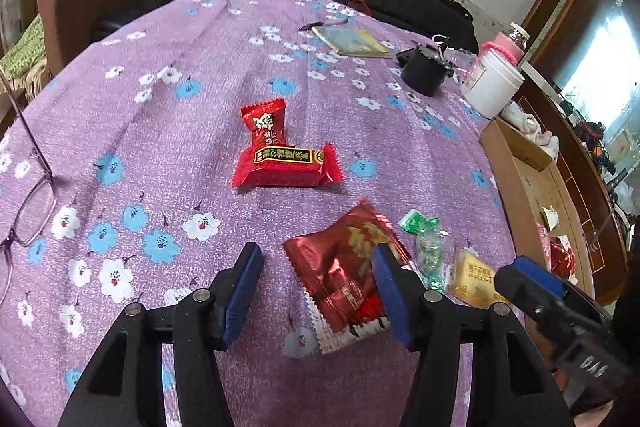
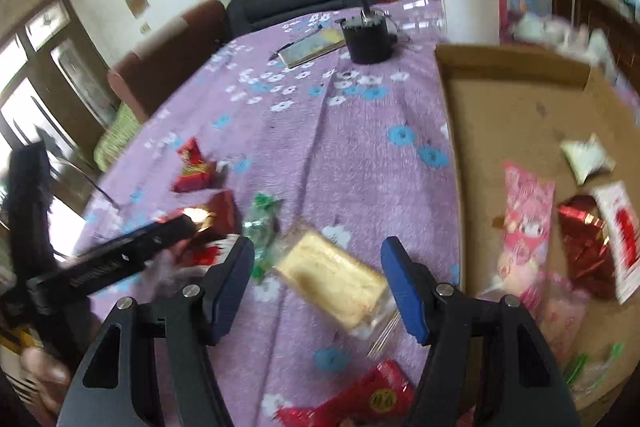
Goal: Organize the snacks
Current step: 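Grasp the yellow cake pack with the right gripper while the left gripper reaches for the red foil bag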
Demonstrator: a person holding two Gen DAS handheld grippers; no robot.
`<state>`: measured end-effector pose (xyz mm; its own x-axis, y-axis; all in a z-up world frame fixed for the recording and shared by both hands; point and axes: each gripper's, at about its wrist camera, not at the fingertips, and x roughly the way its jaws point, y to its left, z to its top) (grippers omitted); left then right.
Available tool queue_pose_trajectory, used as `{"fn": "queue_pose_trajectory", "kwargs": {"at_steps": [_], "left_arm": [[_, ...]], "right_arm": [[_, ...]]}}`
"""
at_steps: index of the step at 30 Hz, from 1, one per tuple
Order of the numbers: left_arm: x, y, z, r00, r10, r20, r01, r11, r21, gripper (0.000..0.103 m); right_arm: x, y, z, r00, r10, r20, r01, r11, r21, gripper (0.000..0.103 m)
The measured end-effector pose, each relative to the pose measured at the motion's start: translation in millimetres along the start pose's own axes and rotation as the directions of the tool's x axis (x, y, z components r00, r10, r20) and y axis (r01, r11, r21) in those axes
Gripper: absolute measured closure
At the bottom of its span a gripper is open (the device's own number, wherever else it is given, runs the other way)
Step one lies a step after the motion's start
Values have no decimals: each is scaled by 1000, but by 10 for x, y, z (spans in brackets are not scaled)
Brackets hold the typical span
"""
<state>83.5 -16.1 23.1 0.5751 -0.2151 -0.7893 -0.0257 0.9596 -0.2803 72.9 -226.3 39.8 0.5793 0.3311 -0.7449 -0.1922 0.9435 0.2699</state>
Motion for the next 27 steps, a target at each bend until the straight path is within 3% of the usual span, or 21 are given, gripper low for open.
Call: {"fn": "queue_pose_trajectory", "kwargs": {"at_steps": [5, 10, 12, 14, 17, 22, 27], "left_arm": [[13, -67, 14, 999, 28, 33, -30, 998, 49, 42], [5, -98, 2, 1000, 14, 23, -16, 996, 85, 42], [-46, -87, -5, 999, 7, 33, -11, 995, 97, 42], [-110, -46, 11, 998, 6, 58, -11, 996, 90, 42], [-171, 43, 54, 996, -7, 87, 3, 999, 49, 42], [-47, 43, 68, 998, 5, 55, -7, 999, 36, 42], [64, -166, 32, 998, 24, 52, -31, 991, 129, 42]], "right_arm": [[111, 201, -73, 997, -76, -11, 74, 989, -128, 38], [92, 324, -185, 996, -84, -43, 72, 971, -227, 37], [64, 414, -255, 997, -24, -79, 2, 963, -268, 37], [19, 531, -330, 985, 98, -142, -138, 943, -302, 37], [-54, 554, -317, 968, 199, -152, -234, 935, -267, 37], [19, 511, -328, 988, 93, -124, -124, 956, -264, 37], [65, 568, -368, 990, 77, -120, -108, 956, -273, 37]]}}
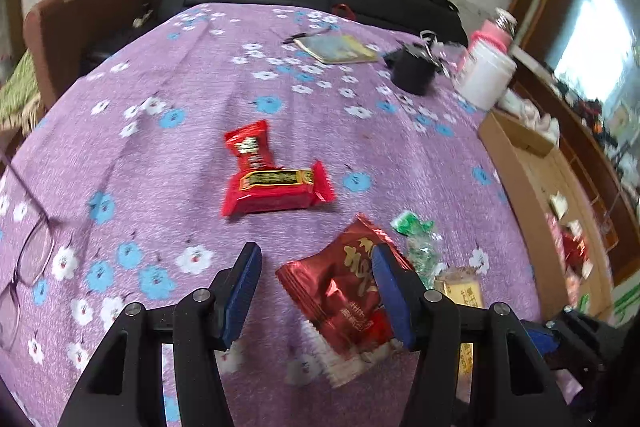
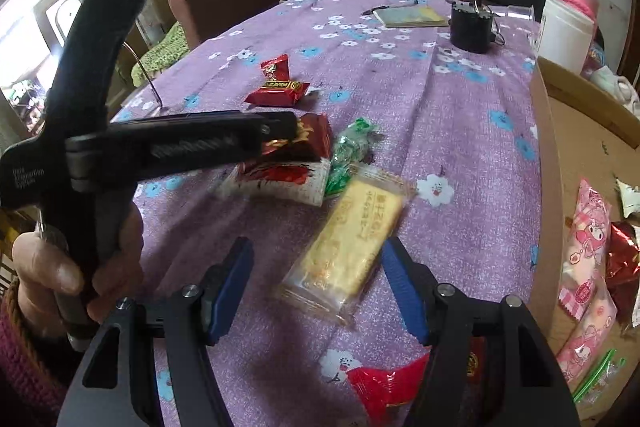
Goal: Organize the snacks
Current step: 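Grasp the yellow cake pack with the right gripper while the left gripper reaches for the red foil bag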
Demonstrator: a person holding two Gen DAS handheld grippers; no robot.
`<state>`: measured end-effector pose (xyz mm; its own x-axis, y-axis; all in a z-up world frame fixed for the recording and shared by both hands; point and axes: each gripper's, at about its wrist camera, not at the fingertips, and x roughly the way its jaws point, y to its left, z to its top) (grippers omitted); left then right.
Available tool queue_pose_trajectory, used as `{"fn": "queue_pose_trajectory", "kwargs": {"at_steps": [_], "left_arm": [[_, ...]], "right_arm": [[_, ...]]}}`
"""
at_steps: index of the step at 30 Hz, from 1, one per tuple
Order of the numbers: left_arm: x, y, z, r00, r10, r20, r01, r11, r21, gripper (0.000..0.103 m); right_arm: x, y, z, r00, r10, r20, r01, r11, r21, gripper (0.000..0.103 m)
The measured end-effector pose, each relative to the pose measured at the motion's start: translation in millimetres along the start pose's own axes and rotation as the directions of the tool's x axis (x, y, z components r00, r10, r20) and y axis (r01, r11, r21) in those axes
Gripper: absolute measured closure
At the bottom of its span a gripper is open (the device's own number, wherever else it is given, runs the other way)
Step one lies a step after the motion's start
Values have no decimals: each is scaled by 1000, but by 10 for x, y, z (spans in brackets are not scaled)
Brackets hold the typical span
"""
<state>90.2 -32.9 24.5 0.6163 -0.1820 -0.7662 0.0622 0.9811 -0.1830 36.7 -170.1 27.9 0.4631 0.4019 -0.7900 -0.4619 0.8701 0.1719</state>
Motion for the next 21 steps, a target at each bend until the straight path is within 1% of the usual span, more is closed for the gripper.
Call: {"fn": "queue_pose_trajectory", "kwargs": {"at_steps": [1, 2, 5, 6, 8, 11, 12, 13, 14, 15, 16, 17, 18, 20, 21], "left_arm": [[0, -22, -3, 1000, -1, 6, 1, 1000, 15, 42], [2, -58, -6, 1000, 2, 11, -2, 999, 34, 46], [-33, -111, -17, 998, 44, 35, -46, 996, 71, 57], [-50, -115, -18, 998, 50, 40, -54, 996, 78, 59], [-88, -118, -32, 997, 62, 41, -66, 993, 94, 60], [-119, -104, -63, 998, 57, 27, -59, 992, 113, 59], [-121, -107, -61, 997, 65, 28, -68, 991, 115, 59], [-121, -112, -59, 997, 68, 29, -71, 991, 115, 58], [-119, -115, -55, 997, 68, 28, -71, 991, 115, 53], [-110, -119, -52, 998, 65, 25, -67, 991, 119, 48], [-104, -130, -54, 997, 72, 26, -75, 990, 121, 33], [-93, -137, -51, 996, 84, 28, -87, 989, 122, 26], [-87, -142, -49, 996, 81, 27, -84, 989, 125, 26], [-88, -156, -57, 998, 63, 20, -66, 989, 131, 26], [-89, -168, -64, 997, 70, 25, -73, 988, 138, 26]], "right_arm": [[4, 16, -7, 1000, -10, 0, 10, 1000, -8, 37], [-1, 27, -21, 1000, -18, 3, 18, 1000, -9, 37], [-17, 3, -41, 999, -32, 6, 32, 999, 4, 37], [-6, -6, -43, 999, -37, 6, 37, 999, 7, 37], [20, -23, -47, 999, -53, 6, 53, 999, 9, 37], [55, -4, -51, 996, -90, 12, 90, 996, -4, 37], [67, -3, -49, 995, -99, 18, 99, 995, -3, 44], [65, -6, -49, 993, -117, 26, 117, 993, 5, 51], [60, -12, -46, 991, -128, 32, 128, 992, 7, 64], [54, -30, -41, 990, -135, 32, 134, 991, 12, 68], [47, -59, -39, 991, -129, 31, 128, 991, 26, 69], [37, -100, -37, 993, -116, 30, 115, 992, 47, 70], [30, -133, -32, 994, -110, 26, 109, 992, 58, 70], [16, -166, -33, 992, -127, 23, 125, 990, 67, 71], [19, -178, -31, 991, -128, 24, 126, 989, 71, 71]]}}
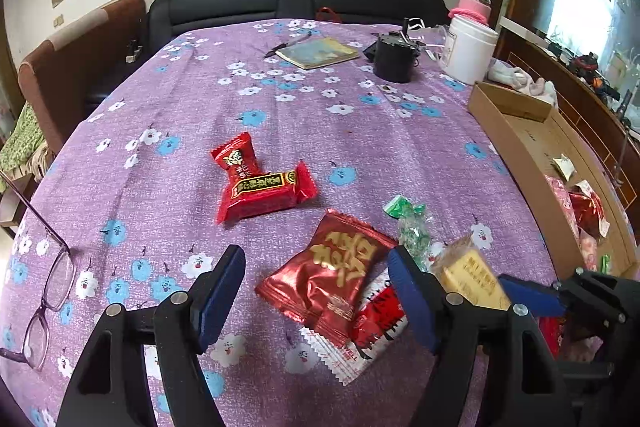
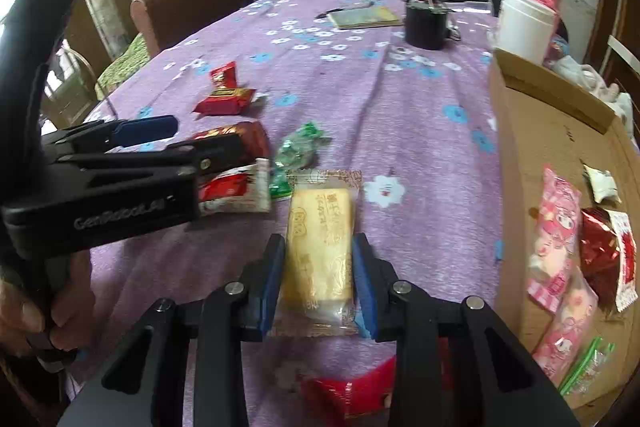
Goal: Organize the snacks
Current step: 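Grasp the yellow cake pack with the right gripper while the left gripper reaches for the red foil bag, then lift the red foil bag with the left gripper while the right gripper lifts the yellow cake pack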
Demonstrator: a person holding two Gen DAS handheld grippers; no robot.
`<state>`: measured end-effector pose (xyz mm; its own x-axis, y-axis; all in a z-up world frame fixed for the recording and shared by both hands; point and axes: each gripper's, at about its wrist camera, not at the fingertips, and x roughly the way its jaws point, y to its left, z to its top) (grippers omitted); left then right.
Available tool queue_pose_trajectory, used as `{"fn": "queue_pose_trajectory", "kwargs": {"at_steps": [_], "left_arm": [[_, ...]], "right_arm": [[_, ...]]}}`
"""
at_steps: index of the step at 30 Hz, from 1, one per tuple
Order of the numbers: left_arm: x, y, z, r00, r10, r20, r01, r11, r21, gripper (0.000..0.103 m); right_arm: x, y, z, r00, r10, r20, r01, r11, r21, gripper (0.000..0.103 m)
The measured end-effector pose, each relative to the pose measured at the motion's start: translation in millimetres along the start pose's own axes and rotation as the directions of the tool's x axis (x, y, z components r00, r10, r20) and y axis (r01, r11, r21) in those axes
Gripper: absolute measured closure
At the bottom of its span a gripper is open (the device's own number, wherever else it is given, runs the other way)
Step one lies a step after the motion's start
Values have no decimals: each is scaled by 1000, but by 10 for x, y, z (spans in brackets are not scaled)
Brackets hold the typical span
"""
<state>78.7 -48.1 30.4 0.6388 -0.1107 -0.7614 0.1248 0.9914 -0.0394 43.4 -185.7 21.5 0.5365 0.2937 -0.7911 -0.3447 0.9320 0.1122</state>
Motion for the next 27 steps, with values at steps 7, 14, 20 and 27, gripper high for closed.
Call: {"fn": "queue_pose_trajectory", "kwargs": {"at_steps": [7, 14, 20, 27], "left_arm": [[144, -51, -51, 994, 106, -25, -105, 994, 39, 58], [-44, 29, -17, 995, 85, 45, -85, 996, -14, 62], [-280, 66, 14, 988, 62, 145, -55, 997, -54, 62], [-368, 41, 33, 980, 64, 186, -55, 997, -54, 62]], "right_arm": [[11, 46, -7, 1000, -23, 7, 23, 999, -22, 69], [-73, 6, 8, 999, -3, 33, 3, 1000, -4, 71], [-239, -111, 69, 994, 24, 104, -29, 998, 51, 71], [-290, -163, 99, 991, 38, 128, -49, 996, 80, 71]]}}
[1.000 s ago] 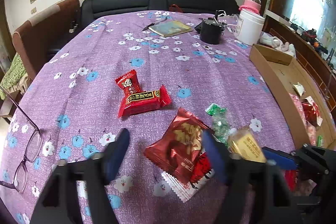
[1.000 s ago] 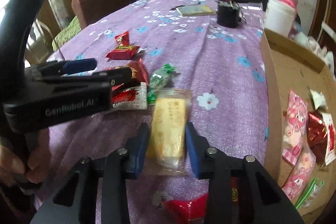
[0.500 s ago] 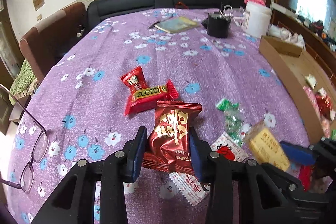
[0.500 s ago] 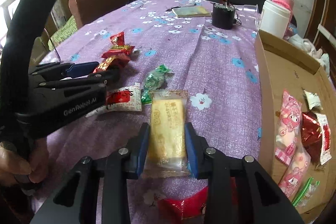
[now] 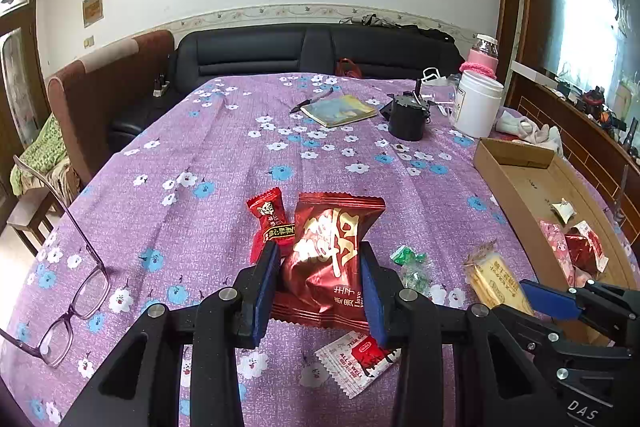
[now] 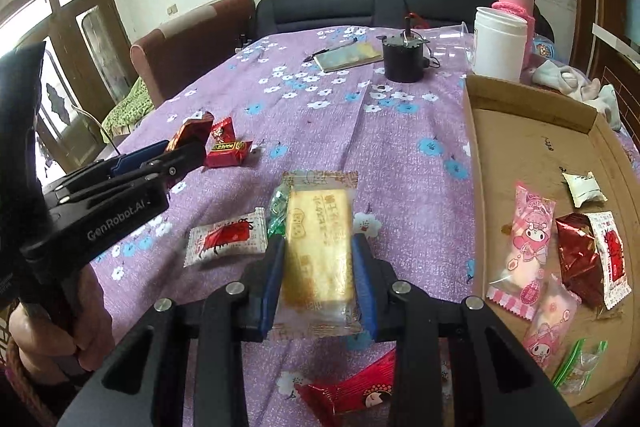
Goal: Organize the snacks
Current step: 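Lift the red foil bag with the left gripper while the right gripper lifts the yellow cake pack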
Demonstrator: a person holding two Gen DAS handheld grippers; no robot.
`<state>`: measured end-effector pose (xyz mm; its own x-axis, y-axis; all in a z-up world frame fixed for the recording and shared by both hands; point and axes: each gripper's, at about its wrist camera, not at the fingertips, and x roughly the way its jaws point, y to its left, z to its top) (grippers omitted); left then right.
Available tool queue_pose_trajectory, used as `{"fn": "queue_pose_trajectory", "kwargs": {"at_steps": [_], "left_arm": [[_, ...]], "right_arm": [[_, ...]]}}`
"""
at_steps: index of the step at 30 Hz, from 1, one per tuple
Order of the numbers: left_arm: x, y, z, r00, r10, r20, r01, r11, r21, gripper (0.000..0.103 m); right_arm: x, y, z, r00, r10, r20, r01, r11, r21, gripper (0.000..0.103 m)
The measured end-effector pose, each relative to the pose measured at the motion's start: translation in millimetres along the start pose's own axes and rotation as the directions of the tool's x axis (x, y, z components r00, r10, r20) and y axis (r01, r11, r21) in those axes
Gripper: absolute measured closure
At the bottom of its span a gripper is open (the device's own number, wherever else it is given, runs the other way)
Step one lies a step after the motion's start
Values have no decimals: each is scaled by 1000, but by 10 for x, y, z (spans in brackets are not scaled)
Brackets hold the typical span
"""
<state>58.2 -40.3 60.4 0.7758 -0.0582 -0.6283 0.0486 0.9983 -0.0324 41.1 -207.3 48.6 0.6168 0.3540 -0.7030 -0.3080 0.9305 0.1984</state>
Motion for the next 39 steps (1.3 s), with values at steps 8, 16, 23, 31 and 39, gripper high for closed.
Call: {"fn": "queue_pose_trajectory", "kwargs": {"at_steps": [8, 16, 23, 31, 39], "left_arm": [[-3, -48, -13, 1000, 0, 2, 0, 1000, 11, 62], [5, -89, -18, 1000, -5, 2, 5, 1000, 23, 62], [0, -100, -18, 1000, -6, 3, 6, 1000, 28, 62], [-5, -109, -33, 1000, -7, 3, 7, 1000, 25, 62], [-12, -138, -45, 1000, -13, 6, 13, 999, 36, 62]], "right_arm": [[-19, -43, 7, 1000, 15, 10, -15, 999, 32, 71], [-35, -83, 12, 1000, 17, 16, -18, 998, 52, 71], [-63, -139, 18, 1000, 19, 24, -21, 997, 75, 71], [-155, -234, 45, 998, 13, 53, -19, 994, 109, 71], [-193, -351, 64, 998, 5, 62, -14, 989, 149, 71]]}}
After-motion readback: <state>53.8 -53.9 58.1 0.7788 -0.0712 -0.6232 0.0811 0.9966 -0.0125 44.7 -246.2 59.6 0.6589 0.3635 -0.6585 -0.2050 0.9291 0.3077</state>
